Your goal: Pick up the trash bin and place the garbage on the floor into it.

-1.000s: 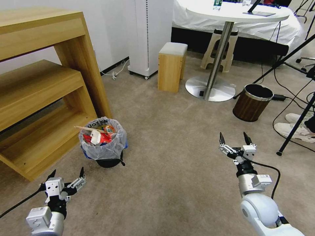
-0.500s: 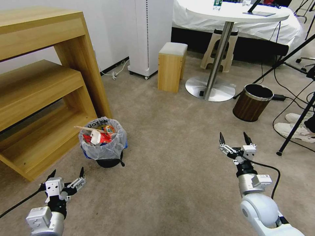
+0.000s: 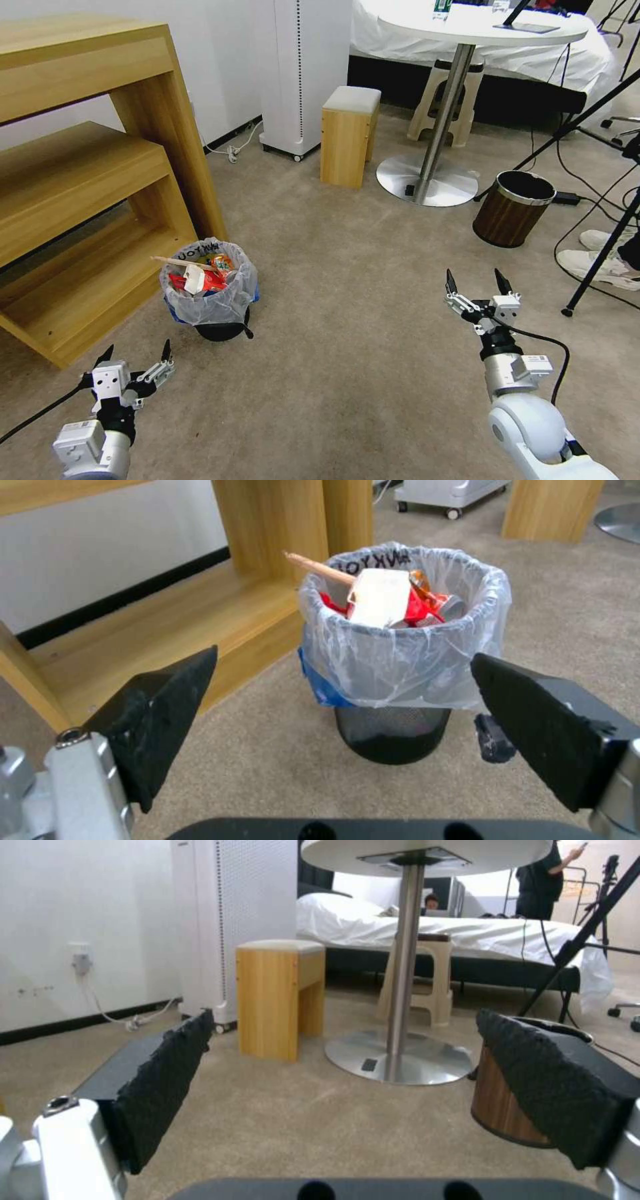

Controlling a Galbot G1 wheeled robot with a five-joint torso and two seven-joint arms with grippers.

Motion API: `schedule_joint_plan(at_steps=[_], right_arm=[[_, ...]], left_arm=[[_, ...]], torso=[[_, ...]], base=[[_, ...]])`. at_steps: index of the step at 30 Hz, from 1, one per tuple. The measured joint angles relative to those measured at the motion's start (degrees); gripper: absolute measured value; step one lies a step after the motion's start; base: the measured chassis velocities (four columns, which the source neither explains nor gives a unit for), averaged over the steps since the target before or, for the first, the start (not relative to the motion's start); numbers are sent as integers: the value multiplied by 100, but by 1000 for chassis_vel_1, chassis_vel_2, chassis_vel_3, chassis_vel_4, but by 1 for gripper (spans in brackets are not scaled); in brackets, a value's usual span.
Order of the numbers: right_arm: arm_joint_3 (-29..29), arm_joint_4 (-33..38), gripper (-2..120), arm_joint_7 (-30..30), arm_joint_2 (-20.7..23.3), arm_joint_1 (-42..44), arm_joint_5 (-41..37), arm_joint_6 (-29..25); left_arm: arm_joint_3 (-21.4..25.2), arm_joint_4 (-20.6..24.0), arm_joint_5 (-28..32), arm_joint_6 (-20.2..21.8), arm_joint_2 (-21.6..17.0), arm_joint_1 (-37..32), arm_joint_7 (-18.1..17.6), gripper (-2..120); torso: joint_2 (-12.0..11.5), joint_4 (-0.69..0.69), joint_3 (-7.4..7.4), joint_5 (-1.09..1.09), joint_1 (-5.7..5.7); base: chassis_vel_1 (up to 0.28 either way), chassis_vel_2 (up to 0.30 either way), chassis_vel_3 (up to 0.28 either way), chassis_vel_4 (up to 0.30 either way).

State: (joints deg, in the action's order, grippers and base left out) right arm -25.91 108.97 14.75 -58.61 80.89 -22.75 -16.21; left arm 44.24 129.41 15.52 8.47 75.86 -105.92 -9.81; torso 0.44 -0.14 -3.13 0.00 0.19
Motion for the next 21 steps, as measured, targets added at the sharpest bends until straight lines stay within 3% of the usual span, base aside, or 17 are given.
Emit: schedule_joint_plan(at_steps=[21], right_arm=[[0, 0, 100, 0, 0, 0, 0, 0]], left_arm=[[0, 0, 0, 0, 0, 0, 0, 100]], torso=[[0, 0, 0, 0, 0]], base=[[0, 0, 0, 0]])
